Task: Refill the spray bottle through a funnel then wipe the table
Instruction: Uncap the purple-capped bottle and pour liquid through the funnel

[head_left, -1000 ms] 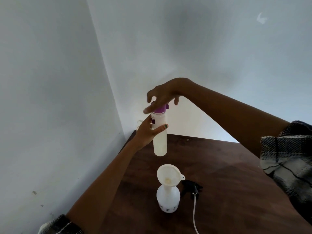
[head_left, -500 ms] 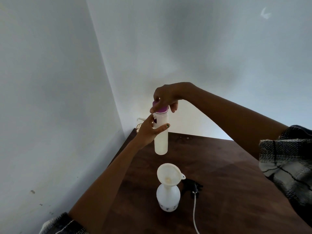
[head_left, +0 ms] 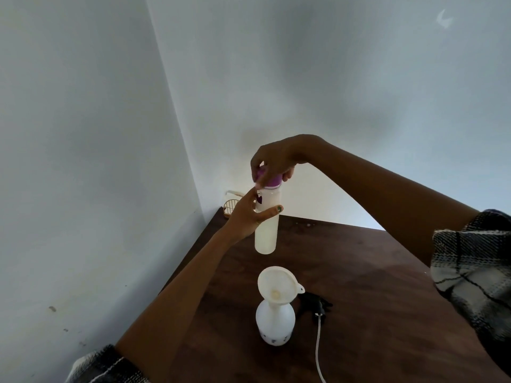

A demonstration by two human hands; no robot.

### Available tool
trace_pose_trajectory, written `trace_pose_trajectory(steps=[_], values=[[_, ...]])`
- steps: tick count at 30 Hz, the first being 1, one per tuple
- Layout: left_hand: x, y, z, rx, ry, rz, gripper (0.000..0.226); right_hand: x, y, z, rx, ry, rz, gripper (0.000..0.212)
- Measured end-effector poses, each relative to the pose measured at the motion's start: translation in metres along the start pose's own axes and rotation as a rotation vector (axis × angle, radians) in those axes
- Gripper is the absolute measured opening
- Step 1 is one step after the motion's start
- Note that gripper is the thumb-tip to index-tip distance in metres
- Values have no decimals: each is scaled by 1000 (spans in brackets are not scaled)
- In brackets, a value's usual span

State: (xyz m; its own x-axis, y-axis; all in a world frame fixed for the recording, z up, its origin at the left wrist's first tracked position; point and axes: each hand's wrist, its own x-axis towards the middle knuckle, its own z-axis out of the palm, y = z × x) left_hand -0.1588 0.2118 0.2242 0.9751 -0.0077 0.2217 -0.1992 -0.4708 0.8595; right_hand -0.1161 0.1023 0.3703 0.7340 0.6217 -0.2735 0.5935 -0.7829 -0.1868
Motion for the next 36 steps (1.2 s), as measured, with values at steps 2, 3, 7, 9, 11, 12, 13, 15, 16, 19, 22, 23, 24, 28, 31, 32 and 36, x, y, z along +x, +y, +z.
trace_pose_trajectory(steps=[2,3,7,9,11,12,13,15,16,19,22,23,24,28,31,32,36], values=[[-2,-2,1,8,-6,-2,55,-4,-2,-3,-10,-103,-8,43],[-2,-3,2,1,-6,-10,56,-5,-4,-2,-10,-122,22,53],[-1,-4,4,-19,-13,-26,57,1,-7,8,0,-45,189,76],[-2,-3,5,-19,-13,-25,57,4,-5,12,-53,50,158,63],[-2,-4,6,-6,-17,-36,55,5,-3,12,-68,67,97,45],[-3,-4,6,3,-22,-39,55,4,-2,11,-60,51,72,40],[-2,-6,7,8,-27,-39,55,1,-3,9,-53,32,48,37],[-2,-7,8,6,-33,-39,55,-4,-3,4,-58,21,1,40],[-2,-7,8,0,-32,-39,55,-5,-2,3,-60,28,-17,43],[0,-7,7,-21,-27,-46,55,-8,4,-3,16,90,-51,44],[1,-7,5,-32,-6,-45,54,-12,20,-3,265,178,-69,43],[1,-7,4,-39,2,-39,52,-14,27,-1,350,214,-75,44],[1,-7,3,-50,8,-31,51,-16,35,3,426,256,-78,44],[2,-11,0,-56,13,-9,49,-20,75,46,695,410,12,41],[1,-12,1,-74,19,-7,45,-18,107,109,807,551,193,41],[1,-11,1,-82,21,-4,45,-19,115,134,796,589,255,39],[0,-12,4,-69,16,-3,48,-34,134,246,841,506,461,44]])
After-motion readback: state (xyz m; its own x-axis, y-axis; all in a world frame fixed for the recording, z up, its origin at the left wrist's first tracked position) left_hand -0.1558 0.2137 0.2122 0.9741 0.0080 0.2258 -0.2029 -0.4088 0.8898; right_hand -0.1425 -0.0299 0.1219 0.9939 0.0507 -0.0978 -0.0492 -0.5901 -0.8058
